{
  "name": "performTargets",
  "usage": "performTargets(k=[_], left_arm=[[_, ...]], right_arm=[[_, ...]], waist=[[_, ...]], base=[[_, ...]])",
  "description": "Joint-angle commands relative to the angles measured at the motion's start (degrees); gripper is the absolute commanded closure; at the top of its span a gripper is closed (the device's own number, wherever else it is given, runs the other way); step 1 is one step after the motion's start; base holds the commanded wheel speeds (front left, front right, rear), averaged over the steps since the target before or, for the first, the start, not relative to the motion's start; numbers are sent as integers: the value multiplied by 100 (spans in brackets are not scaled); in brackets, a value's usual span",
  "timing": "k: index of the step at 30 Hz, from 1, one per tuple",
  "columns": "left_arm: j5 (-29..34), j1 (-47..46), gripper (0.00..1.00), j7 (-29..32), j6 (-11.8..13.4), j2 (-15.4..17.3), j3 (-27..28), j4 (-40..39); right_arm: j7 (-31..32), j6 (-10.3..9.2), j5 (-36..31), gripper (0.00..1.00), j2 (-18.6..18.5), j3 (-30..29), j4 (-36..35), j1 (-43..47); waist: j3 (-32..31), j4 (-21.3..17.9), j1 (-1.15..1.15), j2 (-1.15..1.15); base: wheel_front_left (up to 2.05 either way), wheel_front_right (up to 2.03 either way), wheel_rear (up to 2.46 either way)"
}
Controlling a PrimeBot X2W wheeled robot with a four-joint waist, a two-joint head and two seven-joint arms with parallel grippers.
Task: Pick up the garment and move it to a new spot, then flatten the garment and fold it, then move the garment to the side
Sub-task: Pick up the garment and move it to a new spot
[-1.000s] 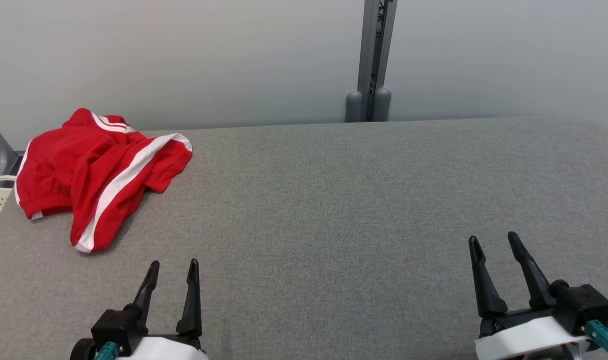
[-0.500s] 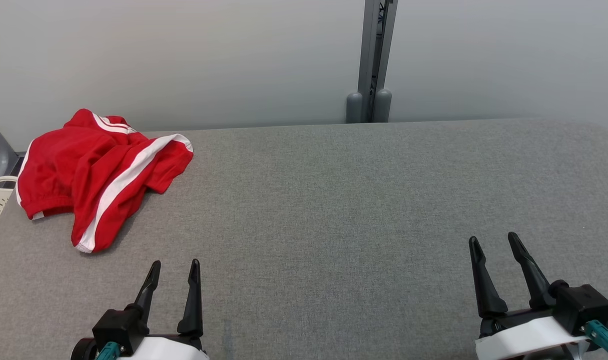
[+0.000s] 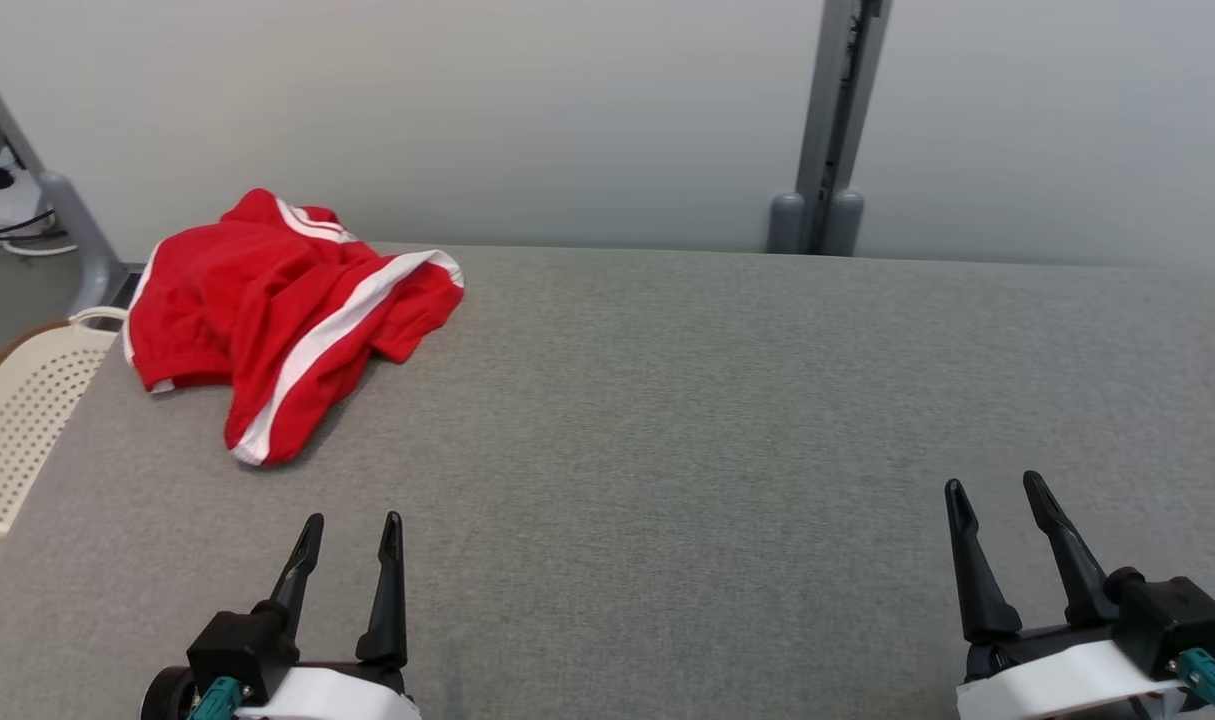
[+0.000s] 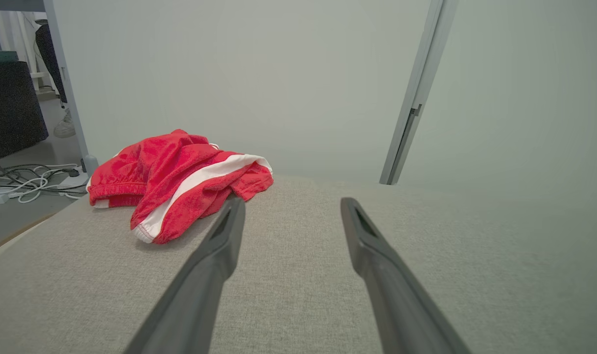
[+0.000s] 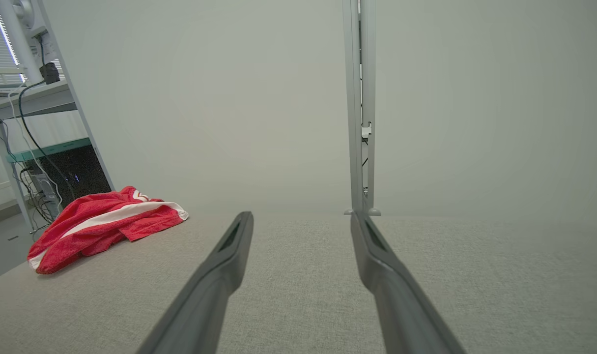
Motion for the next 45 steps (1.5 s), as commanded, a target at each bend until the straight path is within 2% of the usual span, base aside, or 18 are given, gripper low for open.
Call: performTargets(k=[1,8,13,21,28,36,41,45], left_arm=[[46,-67,0,-28,-12,28,6,11],[106,-100,0,-19,-53,28,62,30],[129,-50,0,-16,-77,26,117,38],[141,-23,0,-16,-115,25,144,48],[127,17,0,-16,-84,26,185,32],[122,-290,0,-16,-203,155,464,49],[233,-720,0,-16,-296,393,532,101],[327,-1442,0,40,-379,784,606,323]], right_arm=[[-39,13,14,0,-37,-22,-32,20],[-37,13,64,0,-37,32,-26,35],[-37,13,90,0,-37,100,-20,-33],[-37,13,87,0,-38,147,15,-50],[-37,13,74,0,-39,160,31,-55],[-37,12,137,0,-42,274,-65,-102],[-37,13,166,0,-39,335,-120,-179],[-37,13,94,0,-39,385,-118,-269]], waist=[[19,320,0,0],[37,1252,0,0],[33,1783,0,0],[62,2228,0,0],[104,2220,0,0],[264,1908,0,0],[467,1683,0,0],[699,1443,0,0]], base=[[0,0,0],[0,0,0],[0,0,0],[0,0,0],[0,0,0],[0,0,0],[0,0,0],[0,0,0]])
